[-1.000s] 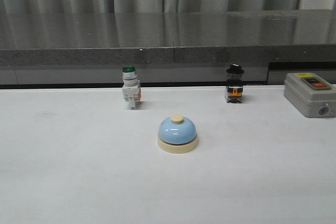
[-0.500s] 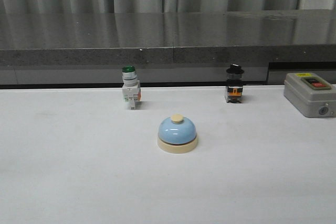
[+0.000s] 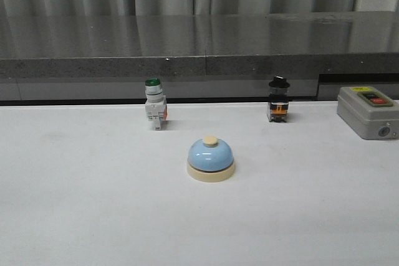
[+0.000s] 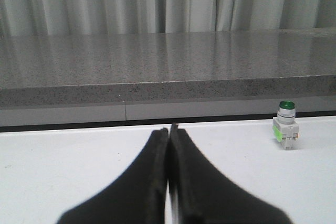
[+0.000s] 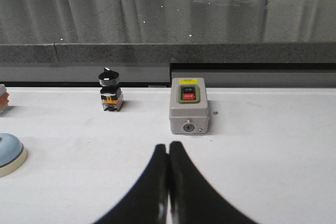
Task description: Place and press bell with both arms
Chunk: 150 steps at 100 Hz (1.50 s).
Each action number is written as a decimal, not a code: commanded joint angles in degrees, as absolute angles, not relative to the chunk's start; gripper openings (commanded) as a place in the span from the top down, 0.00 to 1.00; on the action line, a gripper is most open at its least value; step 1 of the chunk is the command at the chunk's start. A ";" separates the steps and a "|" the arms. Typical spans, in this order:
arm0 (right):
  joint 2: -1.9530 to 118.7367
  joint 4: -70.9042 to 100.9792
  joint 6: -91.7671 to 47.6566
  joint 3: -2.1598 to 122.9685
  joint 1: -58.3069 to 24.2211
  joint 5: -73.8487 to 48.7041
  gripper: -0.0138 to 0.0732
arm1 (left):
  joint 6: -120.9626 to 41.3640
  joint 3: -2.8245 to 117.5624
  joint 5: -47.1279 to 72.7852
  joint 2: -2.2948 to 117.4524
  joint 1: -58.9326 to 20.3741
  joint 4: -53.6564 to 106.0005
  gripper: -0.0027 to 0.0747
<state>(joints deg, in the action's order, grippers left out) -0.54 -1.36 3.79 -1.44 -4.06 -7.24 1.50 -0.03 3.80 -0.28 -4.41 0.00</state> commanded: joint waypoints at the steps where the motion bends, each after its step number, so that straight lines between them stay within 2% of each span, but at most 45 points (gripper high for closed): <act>1: -1.59 -1.10 3.63 -0.70 -3.60 -2.01 0.91 | 2.06 -2.45 -1.09 -1.98 -4.23 0.79 0.99; 20: -1.59 -1.10 3.63 -0.49 -3.60 5.36 0.91 | 2.06 -2.45 -1.09 -1.98 -4.23 0.79 0.99; 31: -1.37 -1.04 3.63 1.77 -3.60 4.46 0.91 | 2.06 -2.45 -1.09 -1.98 -4.23 0.79 0.99; 53: 4.47 0.38 3.63 14.47 -3.60 -11.92 0.91 | 2.06 -2.45 -1.09 -1.98 -4.23 0.79 0.99; 78: 21.65 2.48 3.63 34.33 -3.60 -34.63 0.91 | 2.06 -2.45 -1.09 -1.98 -4.23 0.79 0.99; 95: 33.04 2.53 3.63 45.09 -3.60 -43.81 0.91 | 2.06 -2.45 -1.09 -1.98 -4.23 0.79 0.99; 132: 46.39 6.14 2.95 48.44 -3.83 -43.15 0.91 | 2.06 -2.45 -1.09 -1.98 -4.23 0.79 0.99; 150: 53.21 8.88 -0.52 48.44 -7.35 -40.40 0.91 | 2.06 -2.45 -1.09 -1.98 -4.23 0.79 0.99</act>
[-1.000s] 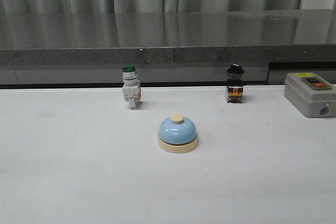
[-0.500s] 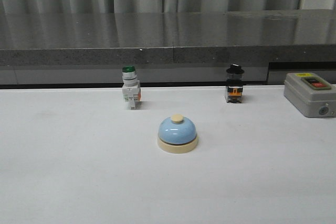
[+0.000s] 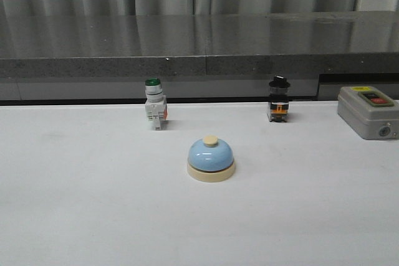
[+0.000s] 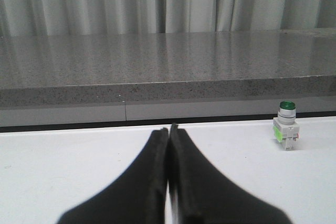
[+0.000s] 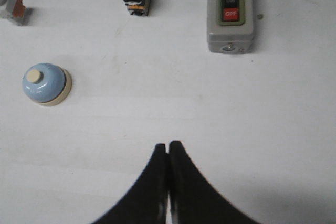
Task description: Place and press bell with both arms
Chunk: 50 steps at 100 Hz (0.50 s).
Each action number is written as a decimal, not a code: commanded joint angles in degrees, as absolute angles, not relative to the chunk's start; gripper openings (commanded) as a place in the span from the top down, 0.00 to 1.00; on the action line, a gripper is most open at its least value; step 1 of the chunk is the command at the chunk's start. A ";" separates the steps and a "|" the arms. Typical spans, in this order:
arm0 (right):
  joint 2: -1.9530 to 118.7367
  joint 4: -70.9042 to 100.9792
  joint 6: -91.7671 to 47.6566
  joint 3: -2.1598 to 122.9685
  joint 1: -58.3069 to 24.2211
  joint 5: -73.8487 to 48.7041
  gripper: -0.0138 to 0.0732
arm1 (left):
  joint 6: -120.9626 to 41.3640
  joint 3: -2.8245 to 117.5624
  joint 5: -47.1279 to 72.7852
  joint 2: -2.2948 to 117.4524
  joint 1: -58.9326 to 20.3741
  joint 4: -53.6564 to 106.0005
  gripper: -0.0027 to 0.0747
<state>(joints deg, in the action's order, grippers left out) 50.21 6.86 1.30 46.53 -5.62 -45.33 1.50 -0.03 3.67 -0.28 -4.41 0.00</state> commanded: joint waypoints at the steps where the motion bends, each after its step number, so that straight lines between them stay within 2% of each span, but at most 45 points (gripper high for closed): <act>1: 53.52 9.04 -0.52 48.44 -7.56 -40.12 0.91 | 2.06 -2.45 -1.09 -1.98 -4.23 0.79 0.99; 29: 67.14 9.17 -0.52 49.17 -17.08 -32.76 0.91 | 2.06 -2.45 -1.09 -1.98 -4.23 0.79 0.99; 50: 78.10 9.17 -0.52 55.26 -22.46 -31.92 0.91 | 2.06 -2.45 -1.09 -1.98 -4.23 0.79 0.99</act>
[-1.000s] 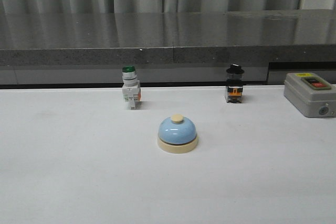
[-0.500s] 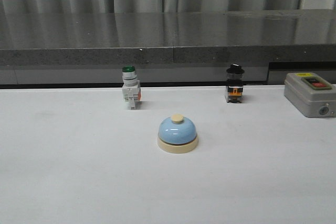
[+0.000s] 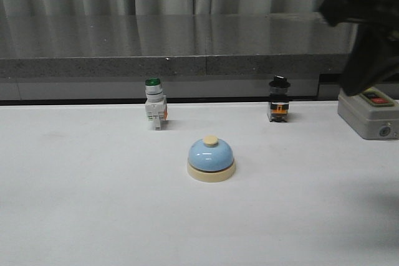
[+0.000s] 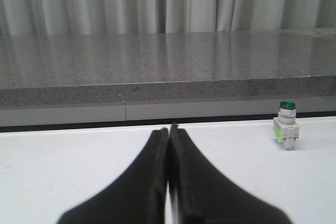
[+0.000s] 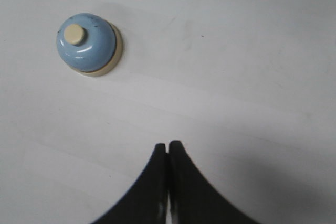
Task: Place and press bell with both arms
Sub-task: 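Move the closed right gripper above the bell's button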
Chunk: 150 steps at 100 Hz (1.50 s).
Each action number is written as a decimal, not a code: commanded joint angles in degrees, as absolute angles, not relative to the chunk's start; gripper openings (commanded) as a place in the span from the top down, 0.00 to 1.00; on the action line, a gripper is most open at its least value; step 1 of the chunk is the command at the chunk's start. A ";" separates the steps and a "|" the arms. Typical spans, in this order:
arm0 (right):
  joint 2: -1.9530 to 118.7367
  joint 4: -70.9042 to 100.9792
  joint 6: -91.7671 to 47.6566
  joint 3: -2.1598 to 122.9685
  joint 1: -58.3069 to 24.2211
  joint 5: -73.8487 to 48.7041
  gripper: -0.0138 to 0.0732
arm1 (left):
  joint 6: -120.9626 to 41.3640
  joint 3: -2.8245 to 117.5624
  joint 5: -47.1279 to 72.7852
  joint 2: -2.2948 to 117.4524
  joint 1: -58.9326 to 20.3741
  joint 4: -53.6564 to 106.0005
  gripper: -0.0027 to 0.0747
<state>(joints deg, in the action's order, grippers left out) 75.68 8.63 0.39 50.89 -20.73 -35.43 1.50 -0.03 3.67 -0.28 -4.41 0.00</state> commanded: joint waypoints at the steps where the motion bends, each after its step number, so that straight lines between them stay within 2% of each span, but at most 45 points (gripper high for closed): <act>1: 78.80 9.17 -0.52 55.80 -22.77 -31.92 0.91 | 2.06 -2.45 -1.09 -1.98 -4.23 0.79 0.99; 36: 94.41 9.17 -0.52 69.55 -29.04 -32.16 0.91 | 2.06 -2.45 -1.09 -1.98 -4.23 0.79 0.99; 71: 103.60 9.32 -0.52 78.15 -31.22 -33.75 0.91 | 2.06 -2.45 -1.09 -1.98 -4.23 0.79 0.99; 150: 109.54 9.52 -0.52 78.88 -31.91 -35.17 0.91 | 2.06 -2.45 -1.09 -1.98 -4.23 0.79 0.99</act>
<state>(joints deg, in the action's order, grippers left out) 111.28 8.97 0.00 77.57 -32.04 -35.21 1.50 -0.03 3.67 -0.28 -4.41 0.00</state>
